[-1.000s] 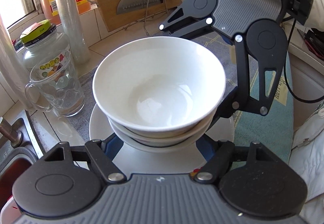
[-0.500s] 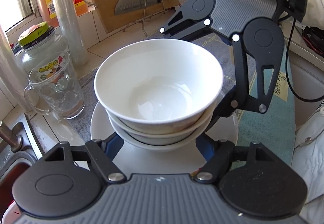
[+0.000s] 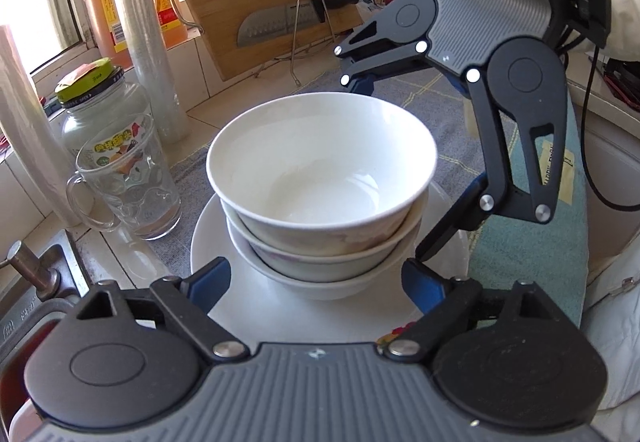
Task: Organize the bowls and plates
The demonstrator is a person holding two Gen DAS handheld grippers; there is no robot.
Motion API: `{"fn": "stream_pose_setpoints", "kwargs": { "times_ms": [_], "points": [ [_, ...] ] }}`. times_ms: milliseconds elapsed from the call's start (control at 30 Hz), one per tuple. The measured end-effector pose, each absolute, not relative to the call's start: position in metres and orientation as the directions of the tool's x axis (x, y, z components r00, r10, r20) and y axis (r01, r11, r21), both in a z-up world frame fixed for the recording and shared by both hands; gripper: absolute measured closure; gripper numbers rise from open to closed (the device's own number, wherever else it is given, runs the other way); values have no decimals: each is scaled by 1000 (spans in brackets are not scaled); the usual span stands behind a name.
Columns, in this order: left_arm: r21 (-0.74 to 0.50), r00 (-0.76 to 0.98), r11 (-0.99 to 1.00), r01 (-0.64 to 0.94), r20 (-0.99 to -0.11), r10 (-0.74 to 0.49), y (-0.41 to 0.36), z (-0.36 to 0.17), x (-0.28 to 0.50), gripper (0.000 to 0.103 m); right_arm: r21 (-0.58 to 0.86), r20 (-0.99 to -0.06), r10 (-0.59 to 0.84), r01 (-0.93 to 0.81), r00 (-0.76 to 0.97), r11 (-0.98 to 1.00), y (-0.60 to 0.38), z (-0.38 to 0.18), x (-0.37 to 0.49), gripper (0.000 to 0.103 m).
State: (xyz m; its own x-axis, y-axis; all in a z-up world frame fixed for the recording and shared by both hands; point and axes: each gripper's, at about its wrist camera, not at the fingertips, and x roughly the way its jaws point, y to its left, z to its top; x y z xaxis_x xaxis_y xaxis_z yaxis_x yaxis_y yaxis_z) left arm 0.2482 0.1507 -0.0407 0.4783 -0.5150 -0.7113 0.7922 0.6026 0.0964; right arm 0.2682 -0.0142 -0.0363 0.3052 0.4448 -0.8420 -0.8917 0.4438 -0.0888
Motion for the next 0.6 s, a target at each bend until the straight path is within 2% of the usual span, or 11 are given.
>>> {"fn": "stream_pose_setpoints", "kwargs": {
  "times_ms": [33, 300, 433, 600],
  "points": [
    [106, 495, 611, 785, -700, -515, 151, -40, 244, 4, -90, -842, 442, -888, 310, 451, -15, -35, 266, 0],
    [163, 670, 747, 645, -590, -450, 154, -27, 200, 3, -136, -828, 390, -818, 404, 558, -19, -25, 240, 0],
    [142, 733, 815, 562, -541, -412, 150, -19, 174, 1, -115, -814, 354, -724, 462, 680, -29, -21, 222, 0],
    [90, 789, 905, 415, -532, -309, 136, -7, 142, 1, -111, -796, 266, -563, 543, 819, -46, -17, 189, 0]
  ]
}}
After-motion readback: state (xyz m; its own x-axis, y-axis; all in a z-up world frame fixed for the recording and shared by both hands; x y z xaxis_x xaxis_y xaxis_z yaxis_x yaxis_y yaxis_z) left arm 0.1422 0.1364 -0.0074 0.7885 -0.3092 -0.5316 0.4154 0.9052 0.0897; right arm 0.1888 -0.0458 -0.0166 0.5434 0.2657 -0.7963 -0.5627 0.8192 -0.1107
